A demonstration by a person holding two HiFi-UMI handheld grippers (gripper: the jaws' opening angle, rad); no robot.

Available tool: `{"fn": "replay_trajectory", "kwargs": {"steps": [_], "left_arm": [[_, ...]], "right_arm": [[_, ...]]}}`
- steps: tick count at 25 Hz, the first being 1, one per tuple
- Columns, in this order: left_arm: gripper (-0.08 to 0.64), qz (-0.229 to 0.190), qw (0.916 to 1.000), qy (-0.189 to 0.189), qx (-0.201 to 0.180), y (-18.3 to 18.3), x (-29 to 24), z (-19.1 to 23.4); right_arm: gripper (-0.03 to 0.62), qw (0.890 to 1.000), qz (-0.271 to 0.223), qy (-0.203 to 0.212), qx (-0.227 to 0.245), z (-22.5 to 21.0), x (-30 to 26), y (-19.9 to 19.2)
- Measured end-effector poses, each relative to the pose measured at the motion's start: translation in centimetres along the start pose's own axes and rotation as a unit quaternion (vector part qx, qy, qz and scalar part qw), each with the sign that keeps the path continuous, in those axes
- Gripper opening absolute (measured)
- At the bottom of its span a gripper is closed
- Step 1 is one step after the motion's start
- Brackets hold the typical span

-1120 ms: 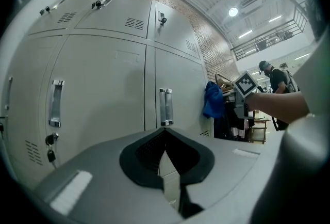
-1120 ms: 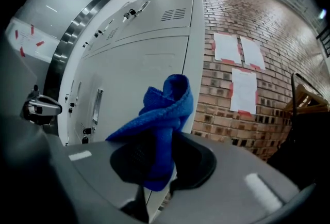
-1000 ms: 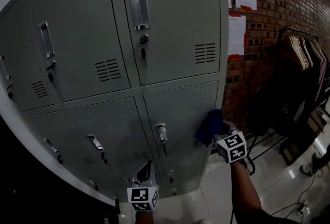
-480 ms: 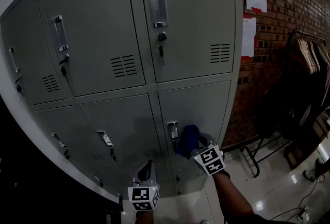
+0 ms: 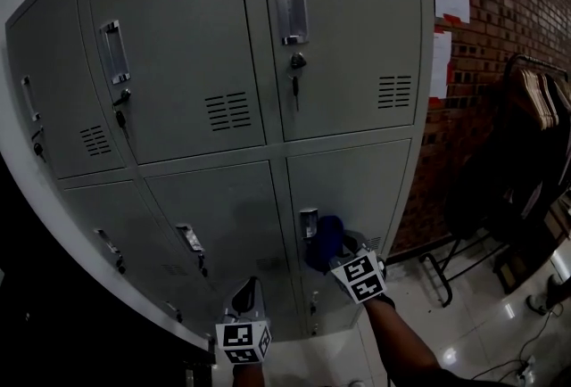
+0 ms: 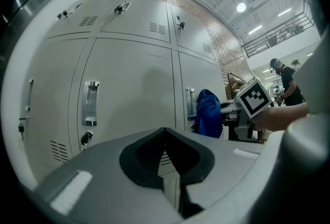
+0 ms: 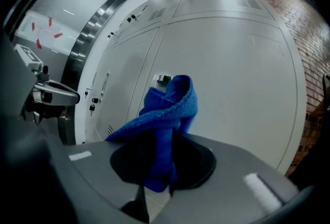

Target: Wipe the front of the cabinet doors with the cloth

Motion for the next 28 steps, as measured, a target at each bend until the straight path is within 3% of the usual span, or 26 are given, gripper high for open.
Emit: {"fn": "replay_trajectory", "kwargs": {"steps": [5, 13, 20, 28], "left_arm": [[0.017, -0.003, 1.0, 0.005, 0.008, 0.0, -0.3, 0.0], [0.017, -0.002, 0.9995, -0.031, 0.001, 0.0, -1.9, -3.2], [0.017, -0.008, 0.9979, -0.063, -0.007, 0.3, -2.9, -6.6], [0.017, -0.007, 0.999, -0.044, -0.006, 0.4, -2.9, -6.2]], "right_arm": [[0.074, 0.999, 0.025, -0.028, -0.007, -2.9, 1.3, -1.5], [0.075, 0.991, 0.074, -0.109, -0.019, -9.2, 4.7, -3.9], [0.078, 0.988, 0.083, -0.126, -0.021, -11.6, 6.0, -4.7], [0.08, 0.987, 0.084, -0.136, -0.017, -13.1, 7.0, -5.6]]}}
Point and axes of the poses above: the fingertips, and each gripper's own axes: x backward along the fingers, z to its left, y out of its top, the point moved 5 cm from there along x, backward along the fingers, and after that the axes turned 1 degree about y, right-handed, at the moved point
